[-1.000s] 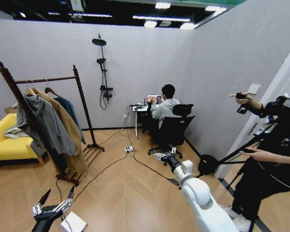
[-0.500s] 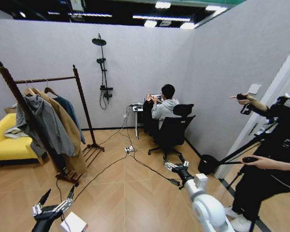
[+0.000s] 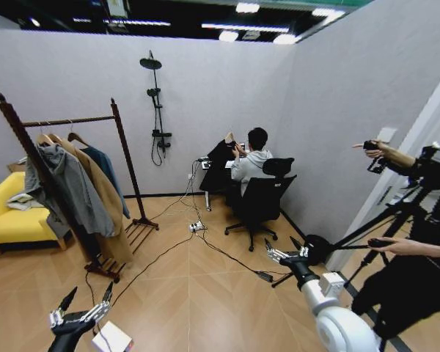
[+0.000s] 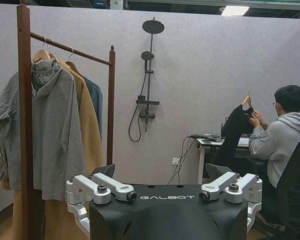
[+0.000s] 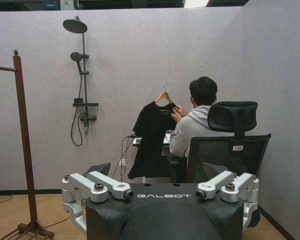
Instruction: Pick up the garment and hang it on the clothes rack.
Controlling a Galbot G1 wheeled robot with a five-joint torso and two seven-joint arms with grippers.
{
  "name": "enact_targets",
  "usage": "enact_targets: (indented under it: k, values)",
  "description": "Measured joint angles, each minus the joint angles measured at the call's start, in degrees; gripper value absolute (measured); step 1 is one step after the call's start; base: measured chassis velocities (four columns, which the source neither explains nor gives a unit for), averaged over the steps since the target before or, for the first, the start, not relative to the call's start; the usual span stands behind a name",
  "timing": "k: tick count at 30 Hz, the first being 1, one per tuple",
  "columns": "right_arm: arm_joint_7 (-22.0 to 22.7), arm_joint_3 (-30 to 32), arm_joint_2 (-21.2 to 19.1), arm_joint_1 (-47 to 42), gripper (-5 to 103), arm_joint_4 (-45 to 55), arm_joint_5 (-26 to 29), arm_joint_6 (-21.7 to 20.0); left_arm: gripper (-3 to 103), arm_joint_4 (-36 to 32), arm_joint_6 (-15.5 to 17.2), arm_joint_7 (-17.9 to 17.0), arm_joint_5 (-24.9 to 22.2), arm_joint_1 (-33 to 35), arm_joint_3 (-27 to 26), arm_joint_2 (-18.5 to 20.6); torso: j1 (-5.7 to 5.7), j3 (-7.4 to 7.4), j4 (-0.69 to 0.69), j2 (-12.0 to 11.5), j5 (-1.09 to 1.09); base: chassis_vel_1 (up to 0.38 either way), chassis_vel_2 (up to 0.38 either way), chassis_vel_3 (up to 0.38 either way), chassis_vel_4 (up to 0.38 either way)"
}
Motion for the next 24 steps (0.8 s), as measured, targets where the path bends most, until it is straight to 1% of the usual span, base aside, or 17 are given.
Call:
enact_targets:
  k: [7, 10, 13, 14, 17, 20, 22, 24]
  values:
    - [1.0, -1.1, 0.6, -1.0, 100, 0.0, -2.0, -0.2, 100, 0.0, 0.0, 0.0, 0.0, 0.0, 0.0, 0.0, 0.0, 0.0, 0.0, 0.0, 0.01, 0.0, 0.0, 0.0, 0.0]
    - [-0.2, 0.6, 0.2, -1.0, 100, -0.2, -1.2, 0.0, 100, 0.0, 0.0, 0.0, 0.0, 0.0, 0.0, 0.0, 0.0, 0.0, 0.0, 0.0, 0.01, 0.0, 0.0, 0.0, 0.0]
    - [-0.9, 2.8, -0.9, -1.7, 100, -0.4, 0.4, 2.0, 100, 0.0, 0.0, 0.0, 0.0, 0.0, 0.0, 0.0, 0.0, 0.0, 0.0, 0.0, 0.01, 0.0, 0.0, 0.0, 0.0]
    - [-0.9, 2.8, -0.9, -1.7, 100, -0.4, 0.4, 2.0, 100, 0.0, 0.0, 0.0, 0.0, 0.0, 0.0, 0.0, 0.0, 0.0, 0.0, 0.0, 0.01, 0.0, 0.0, 0.0, 0.0]
    - [-1.1, 4.4, -2.7, -3.9, 100, 0.5, 2.9, 3.4, 100, 0.0, 0.0, 0.0, 0.0, 0.0, 0.0, 0.0, 0.0, 0.0, -0.01, 0.0, -0.01, 0.0, 0.0, 0.0, 0.0]
    - [-1.2, 4.5, -2.7, -3.9, 100, 0.3, 2.9, 3.9, 100, 0.0, 0.0, 0.0, 0.0, 0.0, 0.0, 0.0, 0.0, 0.0, -0.02, 0.0, 0.0, 0.0, 0.0, 0.0, 0.0]
    - [-1.3, 4.4, -2.1, -3.5, 100, -1.2, 1.9, 5.6, 100, 0.0, 0.0, 0.0, 0.0, 0.0, 0.0, 0.0, 0.0, 0.0, 0.0, 0.0, 0.02, 0.0, 0.0, 0.0, 0.0]
    - [-1.2, 4.1, -1.9, -3.0, 100, -1.4, 2.1, 5.7, 100, 0.0, 0.0, 0.0, 0.0, 0.0, 0.0, 0.0, 0.0, 0.0, 0.0, 0.0, 0.01, 0.0, 0.0, 0.0, 0.0]
